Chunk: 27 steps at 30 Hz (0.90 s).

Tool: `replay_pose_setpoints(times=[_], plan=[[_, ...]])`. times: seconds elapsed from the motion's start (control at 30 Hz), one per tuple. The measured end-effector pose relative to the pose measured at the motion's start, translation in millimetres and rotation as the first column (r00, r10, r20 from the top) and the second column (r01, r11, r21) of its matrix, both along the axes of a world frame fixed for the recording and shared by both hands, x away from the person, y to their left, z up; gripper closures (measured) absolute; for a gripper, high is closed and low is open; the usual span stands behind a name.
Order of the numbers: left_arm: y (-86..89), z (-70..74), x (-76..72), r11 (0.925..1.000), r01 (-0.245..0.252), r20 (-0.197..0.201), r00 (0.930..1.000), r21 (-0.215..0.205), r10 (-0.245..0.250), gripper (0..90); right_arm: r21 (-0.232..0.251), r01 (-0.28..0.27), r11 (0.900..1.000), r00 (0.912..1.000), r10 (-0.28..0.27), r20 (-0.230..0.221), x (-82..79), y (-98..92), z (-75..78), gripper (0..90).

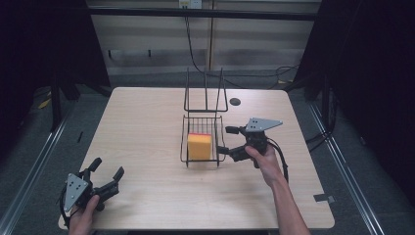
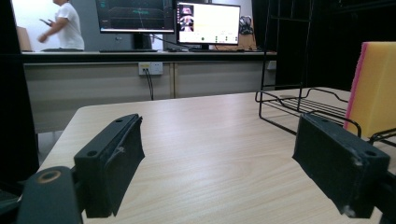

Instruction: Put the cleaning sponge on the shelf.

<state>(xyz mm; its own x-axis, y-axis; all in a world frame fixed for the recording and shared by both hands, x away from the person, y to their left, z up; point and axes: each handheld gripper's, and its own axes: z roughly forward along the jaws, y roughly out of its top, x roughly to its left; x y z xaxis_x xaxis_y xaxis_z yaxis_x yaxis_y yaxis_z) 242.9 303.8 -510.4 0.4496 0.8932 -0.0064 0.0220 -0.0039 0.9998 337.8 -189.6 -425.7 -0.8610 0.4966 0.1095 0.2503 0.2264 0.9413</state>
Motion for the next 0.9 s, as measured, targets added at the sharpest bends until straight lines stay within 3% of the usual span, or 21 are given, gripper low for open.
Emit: replay_pose_setpoints(times=[0.47, 0.9], plan=[[0.1, 0.0, 0.0, 1.0000, 0.001, 0.000, 1.0000, 0.001, -0.001, 15.6, 0.011, 0.093, 0.996, 0.9957, -0.093, 0.006, -27.7, -29.6, -6.5, 13.6], [0.2, 0.1, 0.1, 1.0000, -0.002, -0.001, 1.0000, 0.003, 0.002, 15.6, 0.005, 0.195, 0.981, 0.9799, -0.195, 0.042, -61.2, -54.6, -14.2, 13.8]])
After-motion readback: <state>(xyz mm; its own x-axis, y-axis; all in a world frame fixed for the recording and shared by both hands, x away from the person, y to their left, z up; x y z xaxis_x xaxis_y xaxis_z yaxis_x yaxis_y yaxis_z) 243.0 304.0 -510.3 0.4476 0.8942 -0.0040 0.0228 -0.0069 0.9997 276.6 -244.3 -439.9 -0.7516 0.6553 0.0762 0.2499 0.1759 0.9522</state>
